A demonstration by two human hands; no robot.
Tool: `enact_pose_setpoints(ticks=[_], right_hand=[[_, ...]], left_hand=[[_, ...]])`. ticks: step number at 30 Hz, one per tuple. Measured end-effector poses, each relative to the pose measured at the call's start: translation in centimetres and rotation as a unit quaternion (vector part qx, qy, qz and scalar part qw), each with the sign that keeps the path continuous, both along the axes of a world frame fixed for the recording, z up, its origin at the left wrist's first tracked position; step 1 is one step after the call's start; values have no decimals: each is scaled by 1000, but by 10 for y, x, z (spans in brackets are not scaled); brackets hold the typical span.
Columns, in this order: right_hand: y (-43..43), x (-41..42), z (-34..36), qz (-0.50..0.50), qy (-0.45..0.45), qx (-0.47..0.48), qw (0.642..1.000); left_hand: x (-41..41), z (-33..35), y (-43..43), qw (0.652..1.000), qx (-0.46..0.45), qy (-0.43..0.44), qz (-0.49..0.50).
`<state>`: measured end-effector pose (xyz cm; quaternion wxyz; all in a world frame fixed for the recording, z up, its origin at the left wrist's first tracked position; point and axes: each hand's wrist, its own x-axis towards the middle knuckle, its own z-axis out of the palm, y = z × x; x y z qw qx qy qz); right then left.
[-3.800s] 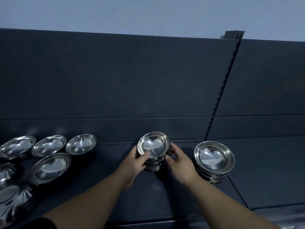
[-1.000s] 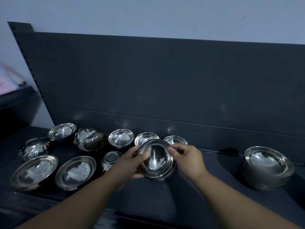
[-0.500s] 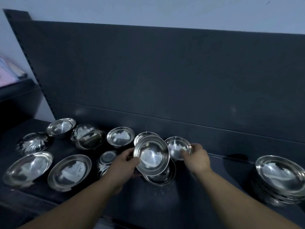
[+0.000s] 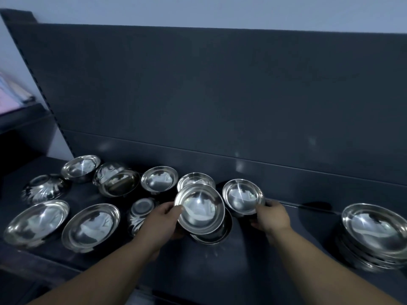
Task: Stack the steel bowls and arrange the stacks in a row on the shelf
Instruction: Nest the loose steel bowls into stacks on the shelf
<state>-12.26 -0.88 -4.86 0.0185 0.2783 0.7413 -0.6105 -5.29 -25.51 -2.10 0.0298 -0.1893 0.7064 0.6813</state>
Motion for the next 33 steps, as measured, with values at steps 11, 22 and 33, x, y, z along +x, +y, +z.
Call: enact_pose_setpoints(ticks=[11,22,33], right_hand=[[-8,54,72,46,115,-122,985],[-34,51,56,145,40,-13,989],[-40,44,33,175,31,133,975]], left_hand=[[0,-4,13,996,-79,-20,-20],[4,-8,6,998,6,-47,-39],[10,-3,4,997,15,-35,-68]])
